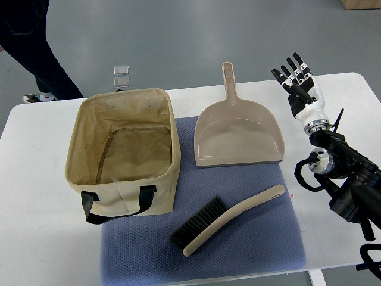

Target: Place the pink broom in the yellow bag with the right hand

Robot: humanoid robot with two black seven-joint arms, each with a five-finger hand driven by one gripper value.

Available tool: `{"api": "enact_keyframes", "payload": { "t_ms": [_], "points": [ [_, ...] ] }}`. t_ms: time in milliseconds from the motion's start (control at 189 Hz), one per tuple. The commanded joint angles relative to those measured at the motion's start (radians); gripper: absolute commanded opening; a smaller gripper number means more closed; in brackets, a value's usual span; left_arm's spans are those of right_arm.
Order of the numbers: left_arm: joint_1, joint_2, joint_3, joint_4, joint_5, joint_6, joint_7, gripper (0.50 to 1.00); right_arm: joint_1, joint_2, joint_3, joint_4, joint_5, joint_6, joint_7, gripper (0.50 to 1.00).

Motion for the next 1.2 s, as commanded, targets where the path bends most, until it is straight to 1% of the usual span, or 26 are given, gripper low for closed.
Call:
{"api": "enact_keyframes", "payload": {
  "t_ms": [0, 285, 860, 1109, 1193],
  "points": [
    [0.0, 0.0, 0.0, -0.001, -0.001, 0.0, -0.002, 1.0, 0.002, -0.001, 0.0, 0.0, -0.001, 0.0, 0.0, 0.93],
    [-0.008, 0.0, 0.002, 0.012, -0.001, 0.008, -0.006, 1.0, 0.002, -0.001, -0.002, 0.0, -0.001, 0.0, -0.001, 0.93],
    [-0.008, 0.0, 0.0, 0.006, -0.001, 0.008, -0.006, 1.0, 0.006, -0.005, -0.002, -0.002, -0.001, -0.003, -0.001, 0.93],
    [-0.008, 0.0, 0.0, 0.009, -0.001, 0.008, -0.006, 1.0, 0.02, -0.035, -0.002, -0.002, -0.001, -0.003, -0.003, 0.93],
    [-0.008, 0.0, 0.0, 0.009, -0.001, 0.008, -0.006, 1.0, 0.046, -0.046, -0.006, -0.002, -0.001, -0.005, -0.003, 0.93]
  ]
}}
